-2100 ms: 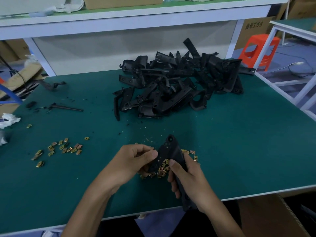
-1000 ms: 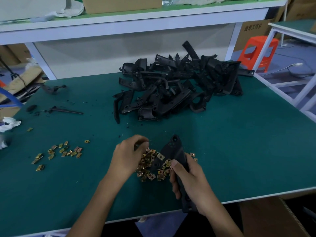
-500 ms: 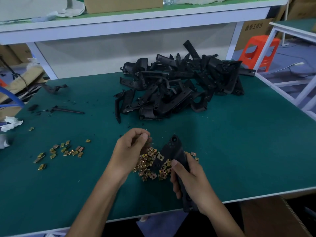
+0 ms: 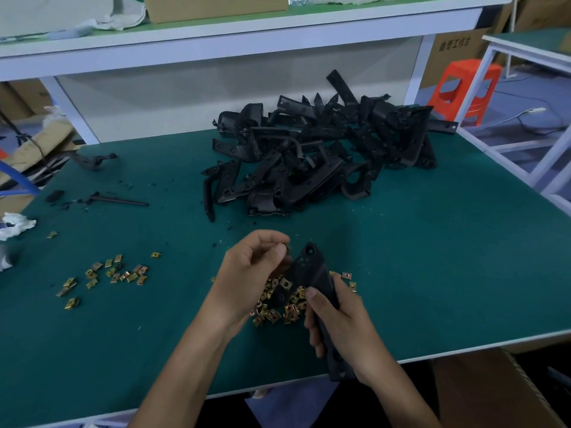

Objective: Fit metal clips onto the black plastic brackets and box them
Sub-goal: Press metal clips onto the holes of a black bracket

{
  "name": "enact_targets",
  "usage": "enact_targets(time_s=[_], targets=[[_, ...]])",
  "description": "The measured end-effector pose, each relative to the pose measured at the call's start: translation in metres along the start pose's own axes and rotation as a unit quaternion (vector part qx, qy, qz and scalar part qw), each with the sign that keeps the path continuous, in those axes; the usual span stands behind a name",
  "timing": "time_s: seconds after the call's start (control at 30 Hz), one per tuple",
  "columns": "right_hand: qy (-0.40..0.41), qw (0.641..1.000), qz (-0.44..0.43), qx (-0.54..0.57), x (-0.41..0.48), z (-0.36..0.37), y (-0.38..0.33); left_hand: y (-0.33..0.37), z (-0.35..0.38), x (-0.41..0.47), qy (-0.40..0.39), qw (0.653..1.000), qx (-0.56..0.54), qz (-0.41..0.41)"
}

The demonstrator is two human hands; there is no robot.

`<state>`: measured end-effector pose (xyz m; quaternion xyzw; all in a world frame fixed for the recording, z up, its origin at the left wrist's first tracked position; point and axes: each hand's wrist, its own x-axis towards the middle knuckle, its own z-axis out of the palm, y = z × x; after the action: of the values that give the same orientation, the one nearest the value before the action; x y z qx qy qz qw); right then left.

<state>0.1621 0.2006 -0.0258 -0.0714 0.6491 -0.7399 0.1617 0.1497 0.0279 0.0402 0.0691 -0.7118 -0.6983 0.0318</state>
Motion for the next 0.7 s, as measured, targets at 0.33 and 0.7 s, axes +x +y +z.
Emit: enact_targets(time_s=[0.33, 0.7], targets=[[0.012, 1.0, 0.004, -0.011, 0.0009, 0.0013, 0.0016, 0.0005, 0.0021, -0.003, 0.014, 1.0, -0.007, -0.016], [-0.007, 1.0, -0.006, -0.013, 0.0017, 0.0001, 0.0022, 0.0019, 0.0087, -0.0049, 0.01, 0.994, -0.074, -0.078]])
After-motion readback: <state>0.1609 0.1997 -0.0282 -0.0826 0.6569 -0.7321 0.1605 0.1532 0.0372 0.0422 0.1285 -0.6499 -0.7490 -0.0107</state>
